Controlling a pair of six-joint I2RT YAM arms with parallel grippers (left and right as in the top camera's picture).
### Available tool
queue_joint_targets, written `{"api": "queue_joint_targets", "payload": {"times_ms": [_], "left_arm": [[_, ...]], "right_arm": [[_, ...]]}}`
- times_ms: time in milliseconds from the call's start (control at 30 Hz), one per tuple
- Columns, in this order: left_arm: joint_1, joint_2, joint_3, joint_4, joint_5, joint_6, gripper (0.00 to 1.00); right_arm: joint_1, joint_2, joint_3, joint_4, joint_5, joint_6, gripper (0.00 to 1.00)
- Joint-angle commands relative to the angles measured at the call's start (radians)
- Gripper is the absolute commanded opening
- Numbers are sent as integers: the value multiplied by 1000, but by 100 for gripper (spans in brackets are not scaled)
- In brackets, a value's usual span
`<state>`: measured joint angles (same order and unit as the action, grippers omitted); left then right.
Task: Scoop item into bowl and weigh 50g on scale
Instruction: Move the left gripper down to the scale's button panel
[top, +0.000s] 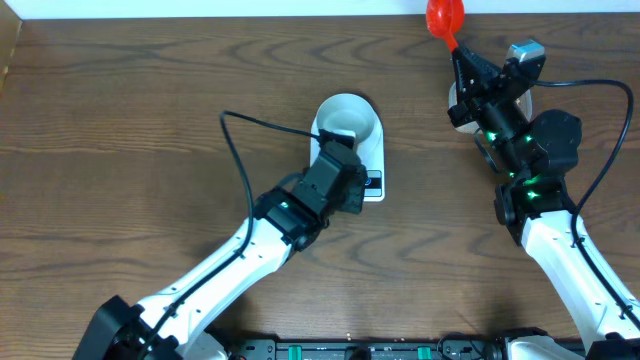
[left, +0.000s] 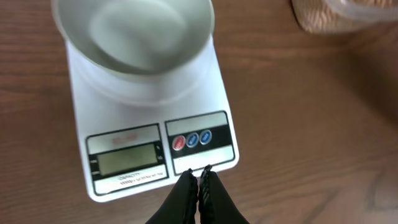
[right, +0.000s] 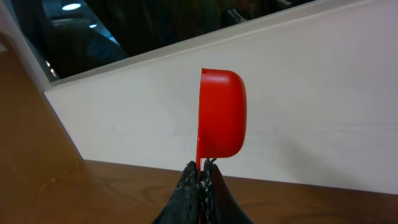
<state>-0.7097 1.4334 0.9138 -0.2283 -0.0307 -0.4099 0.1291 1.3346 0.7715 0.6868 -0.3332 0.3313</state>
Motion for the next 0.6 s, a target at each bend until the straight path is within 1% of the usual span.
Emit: {"api": "queue_joint_targets", "payload": {"times_ms": [0, 233, 567], "left_arm": [[-3, 24, 27, -3, -6, 40, 7], [-3, 62, 27, -3, -6, 66, 7], [-3, 63, 27, -3, -5, 91, 7]], "right_arm": [[-5, 1, 21, -14, -9, -14, 1], [-5, 1, 21, -40, -9, -14, 1], [-5, 1, 21, -41, 2, -15, 1]]}}
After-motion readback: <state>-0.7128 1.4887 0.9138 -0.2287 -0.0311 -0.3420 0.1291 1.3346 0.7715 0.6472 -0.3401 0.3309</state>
